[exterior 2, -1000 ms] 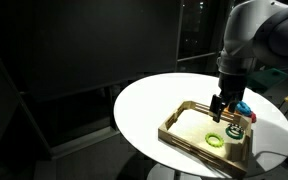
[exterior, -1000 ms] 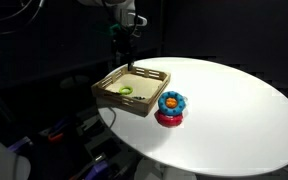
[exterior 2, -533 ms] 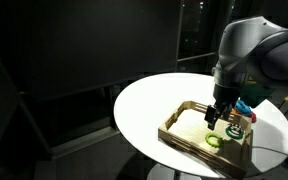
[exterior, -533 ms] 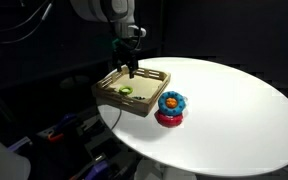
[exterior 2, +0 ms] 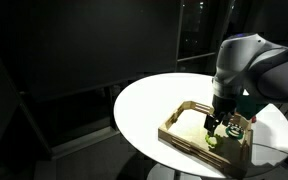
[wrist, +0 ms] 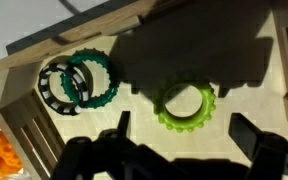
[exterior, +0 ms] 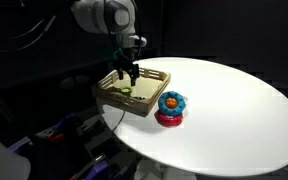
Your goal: Put the yellow ring on the table
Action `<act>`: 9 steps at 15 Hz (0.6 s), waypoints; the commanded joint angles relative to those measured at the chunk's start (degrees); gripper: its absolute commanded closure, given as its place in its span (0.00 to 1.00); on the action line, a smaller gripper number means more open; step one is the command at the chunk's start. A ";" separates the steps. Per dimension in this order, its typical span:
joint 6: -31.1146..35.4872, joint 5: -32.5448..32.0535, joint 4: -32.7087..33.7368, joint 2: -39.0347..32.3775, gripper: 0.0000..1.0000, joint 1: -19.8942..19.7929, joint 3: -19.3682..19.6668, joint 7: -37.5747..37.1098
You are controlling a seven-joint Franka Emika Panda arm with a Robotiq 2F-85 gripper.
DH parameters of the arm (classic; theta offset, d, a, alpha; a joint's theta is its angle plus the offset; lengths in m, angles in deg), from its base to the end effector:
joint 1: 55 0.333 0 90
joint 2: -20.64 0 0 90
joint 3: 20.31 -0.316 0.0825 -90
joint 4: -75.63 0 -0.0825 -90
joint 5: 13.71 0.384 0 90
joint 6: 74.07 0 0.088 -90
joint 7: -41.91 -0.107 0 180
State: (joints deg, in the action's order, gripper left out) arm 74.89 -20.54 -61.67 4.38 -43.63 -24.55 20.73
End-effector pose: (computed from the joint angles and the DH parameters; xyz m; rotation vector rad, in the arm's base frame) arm 0.4725 0.1360 0.1928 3.0806 0.0081 -0.0968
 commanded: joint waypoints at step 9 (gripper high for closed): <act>1.17 -0.05 1.89 -4.93 0.00 2.09 2.32 -1.11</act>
State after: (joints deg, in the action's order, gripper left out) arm 75.61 -20.53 -60.94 0.55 -42.41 -23.05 20.67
